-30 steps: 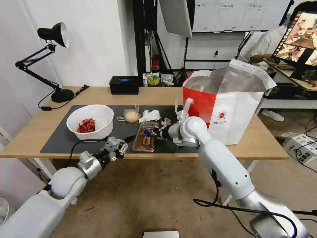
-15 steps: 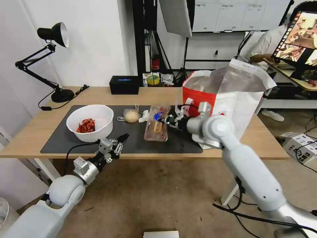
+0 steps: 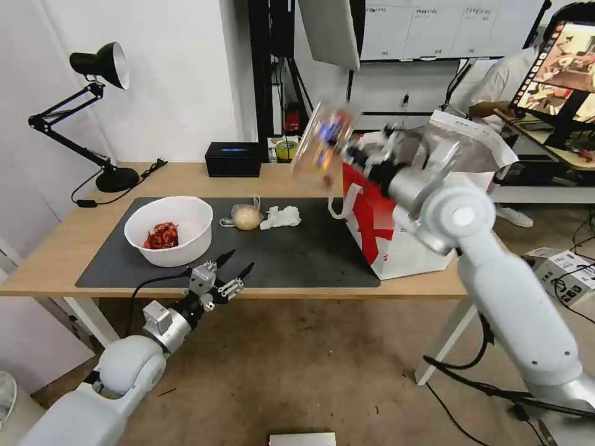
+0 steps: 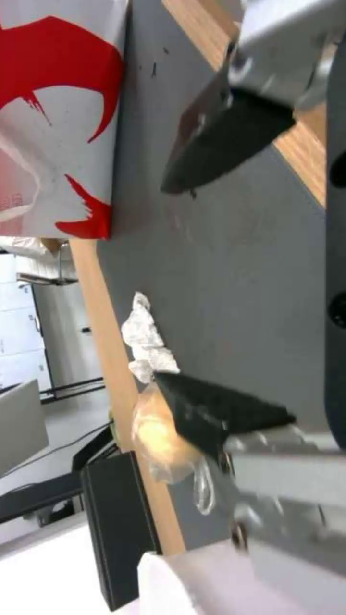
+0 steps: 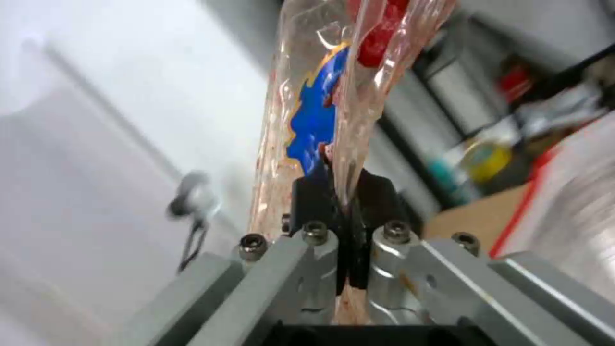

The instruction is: Pick up the trash from the table and place it into the takeout bag.

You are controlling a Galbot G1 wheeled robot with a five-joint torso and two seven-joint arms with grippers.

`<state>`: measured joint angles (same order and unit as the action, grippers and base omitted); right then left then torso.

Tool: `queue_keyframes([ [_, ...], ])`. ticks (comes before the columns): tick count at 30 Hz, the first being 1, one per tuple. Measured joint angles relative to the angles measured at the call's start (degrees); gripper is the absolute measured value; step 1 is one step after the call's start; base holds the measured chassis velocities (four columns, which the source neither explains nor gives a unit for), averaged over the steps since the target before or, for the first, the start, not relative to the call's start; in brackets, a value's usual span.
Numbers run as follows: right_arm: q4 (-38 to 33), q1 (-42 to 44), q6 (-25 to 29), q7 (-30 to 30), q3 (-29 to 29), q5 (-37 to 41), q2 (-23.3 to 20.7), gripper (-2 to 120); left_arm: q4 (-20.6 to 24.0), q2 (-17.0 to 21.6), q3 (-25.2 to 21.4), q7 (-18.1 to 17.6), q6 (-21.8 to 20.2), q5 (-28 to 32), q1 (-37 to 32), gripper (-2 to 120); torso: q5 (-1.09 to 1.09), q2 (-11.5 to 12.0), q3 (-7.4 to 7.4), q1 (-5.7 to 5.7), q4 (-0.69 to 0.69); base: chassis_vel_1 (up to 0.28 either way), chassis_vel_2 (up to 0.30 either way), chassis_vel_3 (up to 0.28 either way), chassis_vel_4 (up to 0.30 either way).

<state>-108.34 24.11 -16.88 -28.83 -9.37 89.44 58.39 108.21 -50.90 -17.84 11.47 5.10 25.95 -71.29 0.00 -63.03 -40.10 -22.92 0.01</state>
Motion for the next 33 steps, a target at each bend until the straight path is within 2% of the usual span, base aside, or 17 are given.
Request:
queue_keyframes([
  [2,1.5,-0.7,0.8,-0.9,-0.1,-4.3,-1.4,0,0.0,0.0,0.2,-0.1,0.0,0.0,0.0,93,0.0,0.0,0.0,0.0,0.0,0.0,0.0,0.0,0.0],
  [3,1.5,-0.7,0.8,-0.9,-0.1,-4.3,-1.4,0,0.0,0.0,0.2,-0.1,0.0,0.0,0.0,93,0.0,0.0,0.0,0.0,0.0,0.0,0.0,0.0,0.0],
  [6,4.0,-0.9,0.9,-1.3,0.0,-15.9,-4.4,0,0.0,-0.2,0.7,-0.3,-0.1,-0.1,0.0,105,0.02,0.0,0.0,0.0,-0.02,0.0,0.0,0.0,0.0],
  [9,4.4,-0.6,0.0,-2.5,0.2,-19.3,-5.6,0,0.0,-0.3,1.1,-0.3,-0.1,-0.1,0.1,110,0.01,0.0,0.0,0.0,-0.02,0.0,0.0,0.0,0.0],
  [18,2.9,2.1,-1.4,-8.3,-0.4,-16.2,-5.3,0,1.0,0.3,1.2,-1.4,-1.0,0.5,0.4,115,0.0,0.0,0.0,0.0,-0.01,0.0,0.0,0.0,0.0],
  [26,0.6,4.2,-1.8,-11.2,-1.8,-10.1,-5.2,0,1.3,0.8,1.2,-1.5,-1.1,0.6,0.1,107,0.0,0.0,0.0,0.0,-0.01,0.0,0.0,0.0,0.0],
  [29,-0.2,5.6,-2.9,-12.2,-2.7,-8.2,-5.4,14,1.3,0.5,1.7,-1.7,-1.2,0.5,0.1,101,0.0,0.0,0.0,0.0,-0.01,0.0,0.0,0.0,0.0],
  [30,-0.2,5.6,-2.9,-12.2,-2.7,-8.2,-5.4,14,1.3,0.5,1.7,-1.7,-1.2,0.5,0.1,101,0.0,0.0,0.0,0.0,-0.01,0.0,0.0,0.0,0.0],
  [32,-0.5,6.3,-3.3,-12.5,-3.2,-7.6,-5.5,23,1.3,0.5,1.9,-1.8,-1.2,0.4,0.1,100,-0.01,0.0,0.0,0.0,-0.01,0.0,0.0,0.0,0.0],
  [33,-0.5,6.3,-3.3,-12.5,-3.2,-7.6,-5.5,23,1.3,0.5,1.9,-1.8,-1.2,0.4,0.1,100,-0.01,0.0,0.0,0.0,-0.01,0.0,0.0,0.0,0.0],
])
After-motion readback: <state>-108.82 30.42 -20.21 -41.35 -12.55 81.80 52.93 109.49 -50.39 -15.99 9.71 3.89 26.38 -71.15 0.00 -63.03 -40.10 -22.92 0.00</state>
